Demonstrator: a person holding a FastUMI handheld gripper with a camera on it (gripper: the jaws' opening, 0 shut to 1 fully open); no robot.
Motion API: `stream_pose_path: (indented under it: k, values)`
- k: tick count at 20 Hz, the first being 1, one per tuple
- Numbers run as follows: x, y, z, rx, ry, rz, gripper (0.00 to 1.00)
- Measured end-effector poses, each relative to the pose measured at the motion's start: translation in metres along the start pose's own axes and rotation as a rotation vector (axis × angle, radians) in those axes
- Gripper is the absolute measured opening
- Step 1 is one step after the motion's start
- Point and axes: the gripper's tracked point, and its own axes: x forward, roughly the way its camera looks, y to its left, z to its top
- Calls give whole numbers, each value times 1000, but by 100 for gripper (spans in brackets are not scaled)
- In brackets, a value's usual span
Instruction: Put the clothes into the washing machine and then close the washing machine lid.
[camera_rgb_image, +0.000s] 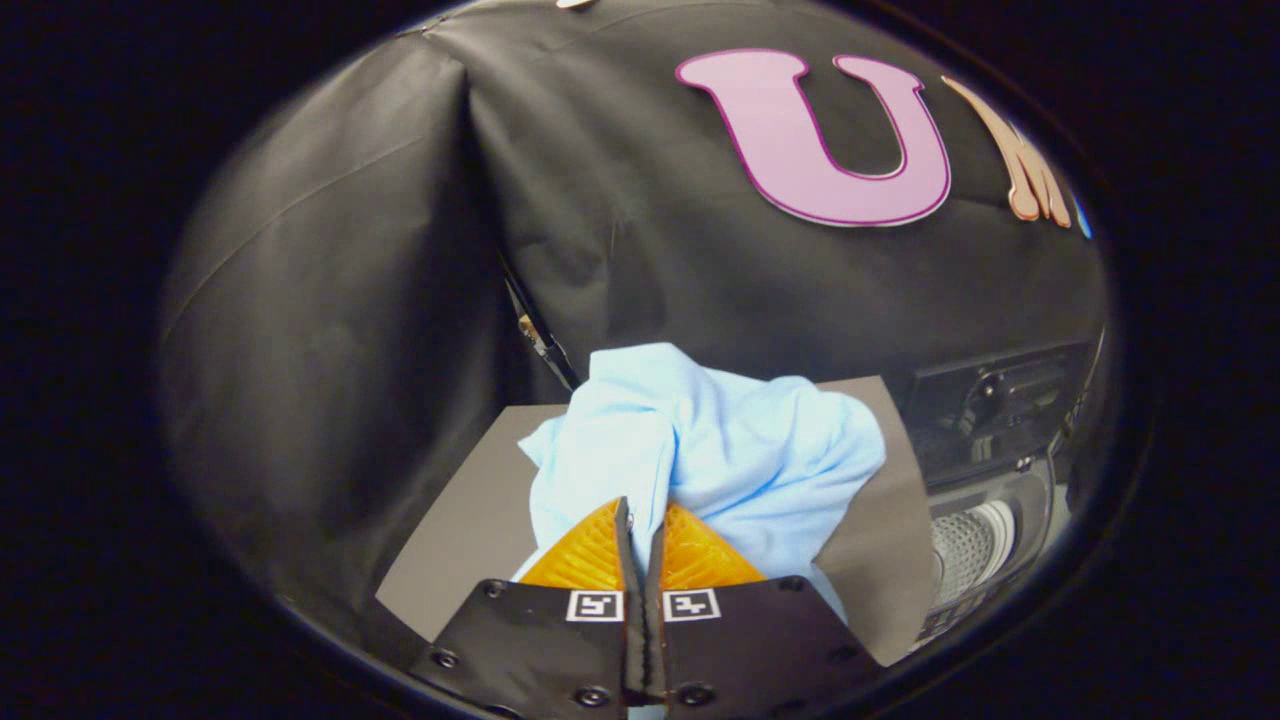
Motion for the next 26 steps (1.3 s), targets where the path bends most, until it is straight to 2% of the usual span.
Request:
stream_pose_path:
  k: [4,8,13,16,19,26]
  values:
    - [-54,-5,36,-36,-77,30,0]
    - [-102,-47,74,-62,-156,-12,0]
    - [-138,-141,97,-104,-223,-154,0]
    - [-150,-198,91,-125,-233,-251,0]
    - [-149,-243,81,-98,-241,-300,0]
    - [-110,-288,28,-6,-187,-289,1]
